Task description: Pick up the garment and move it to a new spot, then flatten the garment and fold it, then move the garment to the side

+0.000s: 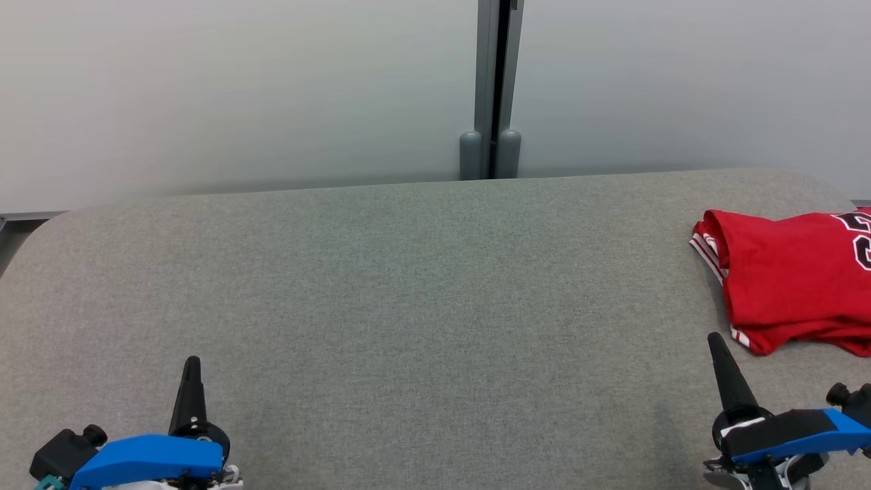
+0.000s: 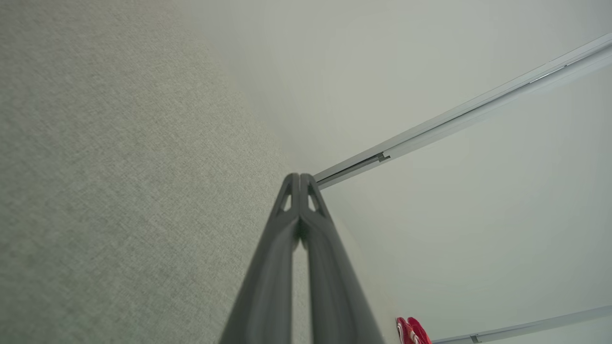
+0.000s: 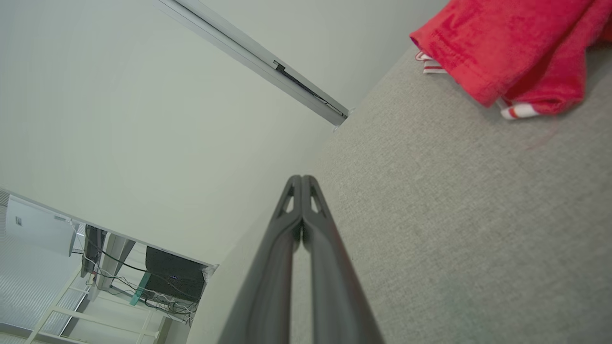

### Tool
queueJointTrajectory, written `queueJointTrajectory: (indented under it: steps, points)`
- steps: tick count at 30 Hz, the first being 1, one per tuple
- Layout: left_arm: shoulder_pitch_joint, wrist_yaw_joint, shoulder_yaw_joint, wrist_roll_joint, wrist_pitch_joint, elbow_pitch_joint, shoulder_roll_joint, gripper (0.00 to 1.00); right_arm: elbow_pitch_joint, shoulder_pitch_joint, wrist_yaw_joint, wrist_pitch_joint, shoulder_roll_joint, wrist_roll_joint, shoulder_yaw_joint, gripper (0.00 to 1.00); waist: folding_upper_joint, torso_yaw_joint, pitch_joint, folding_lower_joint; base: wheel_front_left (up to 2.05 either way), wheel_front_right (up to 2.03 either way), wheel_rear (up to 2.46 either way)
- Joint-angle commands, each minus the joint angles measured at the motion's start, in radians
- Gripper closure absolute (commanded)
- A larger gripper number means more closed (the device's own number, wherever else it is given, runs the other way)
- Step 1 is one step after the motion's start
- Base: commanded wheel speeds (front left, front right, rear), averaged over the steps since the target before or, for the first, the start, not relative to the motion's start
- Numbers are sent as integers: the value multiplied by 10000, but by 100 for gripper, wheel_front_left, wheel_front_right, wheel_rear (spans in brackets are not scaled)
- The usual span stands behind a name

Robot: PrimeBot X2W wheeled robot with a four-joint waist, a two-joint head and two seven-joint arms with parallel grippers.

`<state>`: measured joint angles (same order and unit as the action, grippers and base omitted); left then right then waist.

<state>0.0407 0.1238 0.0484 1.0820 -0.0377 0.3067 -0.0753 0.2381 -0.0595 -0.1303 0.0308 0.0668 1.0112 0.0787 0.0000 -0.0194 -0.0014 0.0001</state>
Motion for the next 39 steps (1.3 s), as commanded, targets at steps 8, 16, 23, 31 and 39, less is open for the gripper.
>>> queueJointTrajectory:
  steps: [8,16,23,31,39]
  points:
    - [327,63,144,897,258,-218,19,100,-60,-312,-5,144,-37,1040,97,100,0,23,5,0,0,0,0]
    - [397,71,239,1619,467,-289,55,100,-40,-337,-5,264,-60,1861,143,100,0,45,11,0,0,0,0]
    - [466,79,303,2289,659,-357,91,100,-21,-389,-5,366,-82,2616,183,100,0,68,16,-1,0,0,0]
    - [533,87,386,2914,845,-415,122,100,-2,-438,-6,465,-102,3318,219,100,0,90,21,-1,0,0,0]
    - [572,94,470,3500,1014,-467,156,100,17,-451,-6,559,-121,3975,258,100,0,112,26,-1,0,0,0]
